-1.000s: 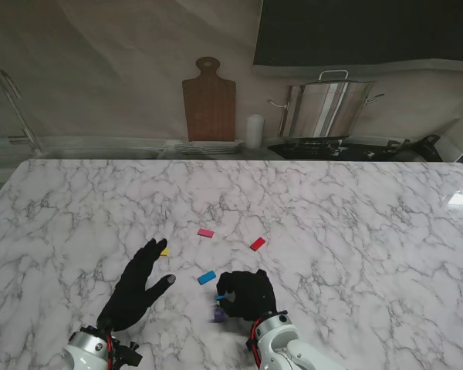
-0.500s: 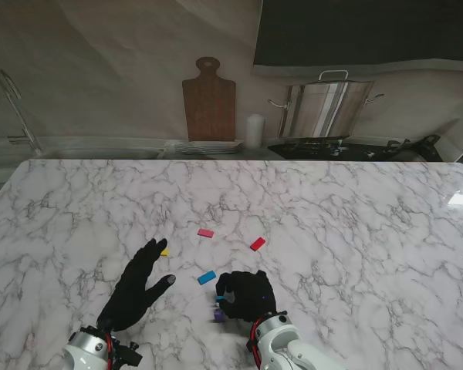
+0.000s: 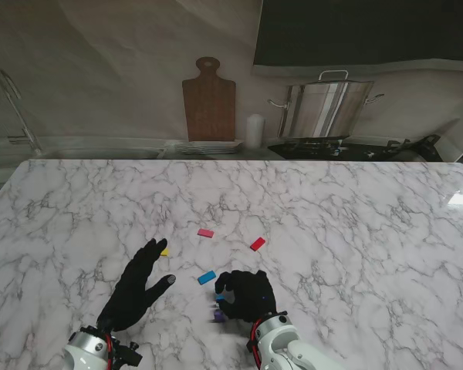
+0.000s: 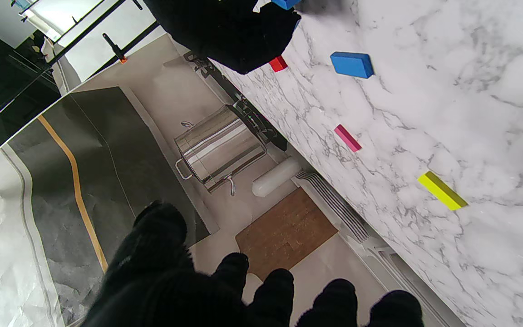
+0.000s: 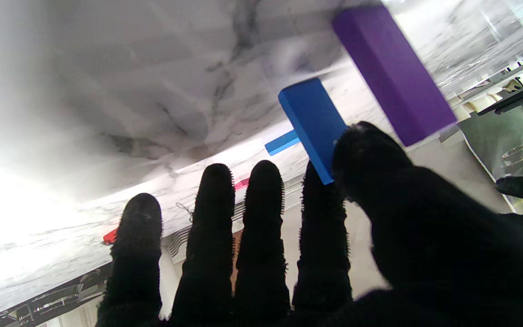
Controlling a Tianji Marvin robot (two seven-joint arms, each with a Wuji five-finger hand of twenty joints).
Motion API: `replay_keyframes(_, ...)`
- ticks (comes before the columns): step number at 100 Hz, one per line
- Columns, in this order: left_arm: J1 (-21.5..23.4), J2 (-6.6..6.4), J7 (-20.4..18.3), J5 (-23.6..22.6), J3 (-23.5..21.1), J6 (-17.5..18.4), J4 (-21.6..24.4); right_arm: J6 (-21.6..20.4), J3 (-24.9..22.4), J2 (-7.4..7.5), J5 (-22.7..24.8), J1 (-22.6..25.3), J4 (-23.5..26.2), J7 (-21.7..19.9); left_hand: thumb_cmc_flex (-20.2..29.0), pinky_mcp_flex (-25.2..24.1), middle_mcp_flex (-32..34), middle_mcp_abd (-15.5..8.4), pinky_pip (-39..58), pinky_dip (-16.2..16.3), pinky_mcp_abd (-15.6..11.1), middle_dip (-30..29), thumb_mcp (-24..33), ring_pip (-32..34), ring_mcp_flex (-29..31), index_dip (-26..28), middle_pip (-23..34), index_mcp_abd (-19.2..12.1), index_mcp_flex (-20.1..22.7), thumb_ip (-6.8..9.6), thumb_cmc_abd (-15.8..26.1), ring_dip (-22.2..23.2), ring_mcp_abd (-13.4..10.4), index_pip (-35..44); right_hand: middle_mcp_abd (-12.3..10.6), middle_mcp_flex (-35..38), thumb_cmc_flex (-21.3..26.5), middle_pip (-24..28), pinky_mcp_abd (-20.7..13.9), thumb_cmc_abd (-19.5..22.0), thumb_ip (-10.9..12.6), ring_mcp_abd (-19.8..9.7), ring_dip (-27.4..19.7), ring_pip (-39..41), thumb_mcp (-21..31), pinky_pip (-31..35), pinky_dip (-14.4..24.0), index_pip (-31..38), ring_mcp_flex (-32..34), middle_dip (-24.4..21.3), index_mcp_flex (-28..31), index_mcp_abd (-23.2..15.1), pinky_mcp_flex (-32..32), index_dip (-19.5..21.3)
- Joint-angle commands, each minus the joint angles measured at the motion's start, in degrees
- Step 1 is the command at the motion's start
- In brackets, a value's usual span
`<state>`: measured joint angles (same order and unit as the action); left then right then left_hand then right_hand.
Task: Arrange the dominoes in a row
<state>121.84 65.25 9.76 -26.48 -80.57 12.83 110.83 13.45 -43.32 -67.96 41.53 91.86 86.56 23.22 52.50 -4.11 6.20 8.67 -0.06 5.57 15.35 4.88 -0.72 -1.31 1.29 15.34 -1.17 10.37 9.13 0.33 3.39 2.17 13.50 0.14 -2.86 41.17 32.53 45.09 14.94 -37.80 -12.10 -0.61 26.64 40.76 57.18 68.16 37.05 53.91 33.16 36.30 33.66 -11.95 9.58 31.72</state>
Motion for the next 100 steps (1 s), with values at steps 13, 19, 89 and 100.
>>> replay_keyframes(13,0.1,0.02,-0.7,0.0,0.2,-0.2,0.0,-0.3,-0.1,-0.06,0.0,0.4,0.1,0.2,1.1,0.2,-1.3,-0.5,-0.7,-0.1,-0.3,-0.5,-0.1,-0.5,-1.6,-1.3,-0.4,-0.2,-1.5,0.03,0.5,-1.0,-0.2,-0.9,0.2,-2.2,-2.5,-0.5,-1.5,1.5,1.7,-0.1,0.3,0.1,-0.4,-0.6,0.9,-2.0,-1.9,-0.7,-1.4,1.3,-1.4,-0.6)
replay_keyframes(19,0.1,0.02,-0.7,-0.1,0.2,-0.2,0.0,-0.4,-0.2,-0.06,0.0,0.5,0.1,0.3,1.2,0.2,-1.3,-0.5,-0.7,-0.1,-0.3,-0.5,-0.1,-0.5,-1.6,-1.3,-0.4,-0.2,-1.5,0.04,0.5,-1.0,-0.2,-0.9,0.2,-2.6,-2.6,-0.6,-1.5,1.6,1.9,-0.1,0.2,0.0,-0.4,-0.7,0.9,-2.5,-2.1,-0.8,-1.4,1.5,-1.5,-0.4)
replay_keyframes(89,0.1,0.02,-0.6,-0.4,0.1,-0.2,0.0,-1.5,-2.3,0.36,0.1,3.1,2.8,0.2,1.1,0.2,-1.3,-0.4,-0.7,-0.1,-0.2,-0.5,-0.1,-0.6,-1.6,-1.4,-0.4,-0.2,-1.5,0.03,0.5,-1.1,-0.2,-0.9,0.4,-6.0,-6.0,-2.1,-1.3,4.0,6.0,-0.4,-0.6,-2.6,-0.7,-2.6,0.9,-10.0,-4.1,-2.3,-1.9,3.2,-3.1,1.8)
replay_keyframes(100,0.1,0.02,-0.6,-0.4,0.1,-0.4,0.0,-2.0,-3.1,0.48,0.3,3.8,4.1,0.3,1.0,0.2,-1.3,-0.4,-0.7,-0.1,-0.2,-0.5,-0.2,-0.5,-1.6,-1.4,-0.4,-0.2,-1.5,0.02,0.5,-1.1,-0.1,-0.9,0.5,-6.9,-7.1,-2.7,-1.3,4.6,7.1,-0.4,-0.6,-3.0,-1.4,-3.0,0.9,-11.4,-4.6,-2.6,-2.5,3.6,-3.5,2.7)
